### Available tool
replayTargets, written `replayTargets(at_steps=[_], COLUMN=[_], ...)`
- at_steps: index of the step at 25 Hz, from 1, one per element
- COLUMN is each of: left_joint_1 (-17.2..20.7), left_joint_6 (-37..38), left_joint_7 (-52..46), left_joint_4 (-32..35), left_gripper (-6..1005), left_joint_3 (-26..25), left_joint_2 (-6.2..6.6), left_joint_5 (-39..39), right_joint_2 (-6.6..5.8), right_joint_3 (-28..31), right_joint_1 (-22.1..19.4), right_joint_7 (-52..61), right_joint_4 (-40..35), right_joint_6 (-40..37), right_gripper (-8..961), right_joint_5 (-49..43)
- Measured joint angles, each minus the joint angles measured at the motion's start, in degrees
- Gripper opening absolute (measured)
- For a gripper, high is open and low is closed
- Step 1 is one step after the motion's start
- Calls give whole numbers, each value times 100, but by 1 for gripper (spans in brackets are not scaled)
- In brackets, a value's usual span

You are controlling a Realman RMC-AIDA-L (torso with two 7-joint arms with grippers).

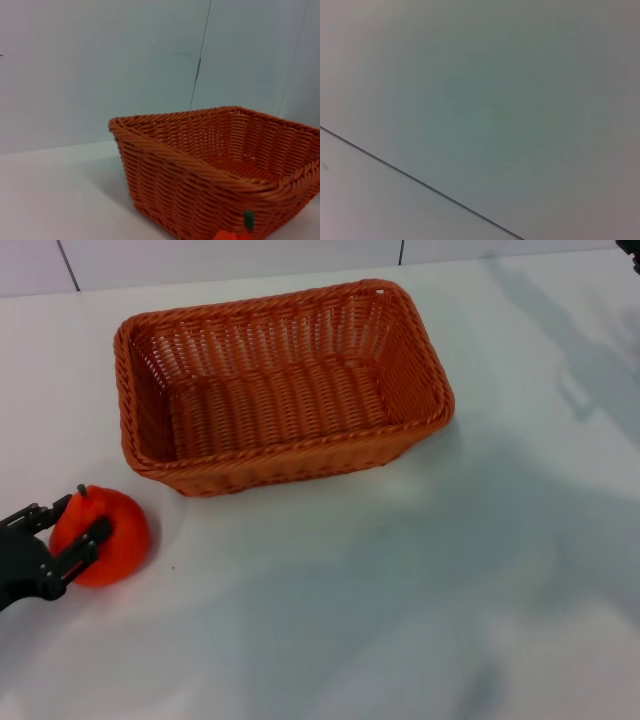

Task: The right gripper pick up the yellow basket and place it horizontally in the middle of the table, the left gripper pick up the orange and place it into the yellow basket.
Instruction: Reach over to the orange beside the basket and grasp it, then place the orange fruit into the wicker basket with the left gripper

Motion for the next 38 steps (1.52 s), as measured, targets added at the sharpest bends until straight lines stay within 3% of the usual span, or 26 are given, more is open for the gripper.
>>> replayTargets(at_steps=[8, 13, 19, 24, 27, 30, 33, 36, 38], left_joint_1=[-25, -7, -249, -998, -1510, -1913, -2091, -2133, -2123], left_joint_6=[70, 277, 469, 352, 8, -434, -752, -841, -815], left_joint_7=[114, 131, -228, -307, -325, -334, -317, -312, -302], left_joint_4=[52, 22, -399, -1081, -1364, -1478, -1595, -1659, -1681], left_gripper=[439, 312, 269, 248, 236, 223, 268, 313, 431], left_joint_3=[-208, -943, -1444, -1430, -1131, -497, -79, 16, 5], left_joint_2=[-1, 33, 102, 78, 48, -27, -52, -48, -50], left_joint_5=[-161, -588, -1539, -1943, -1896, -1885, -1888, -1905, -1950], right_joint_2=[-2, -14, -12, 1, 2, 3, 5, 6, 6], right_joint_3=[0, 9, 15, -23, -25, -27, -28, -28, -28], right_joint_1=[2, -12, -49, -58, -58, -59, -90, -132, -153], right_joint_7=[0, 5, 7, -12, -19, -28, -33, -36, -40], right_joint_4=[7, 9, 11, 17, 18, 18, 18, 18, 18], right_joint_6=[-22, -8, -4, 22, 37, 64, 91, 100, 100], right_gripper=[673, 673, 674, 674, 673, 673, 674, 674, 674], right_joint_5=[0, -1, -1, -9, -10, -13, -20, -20, -22])
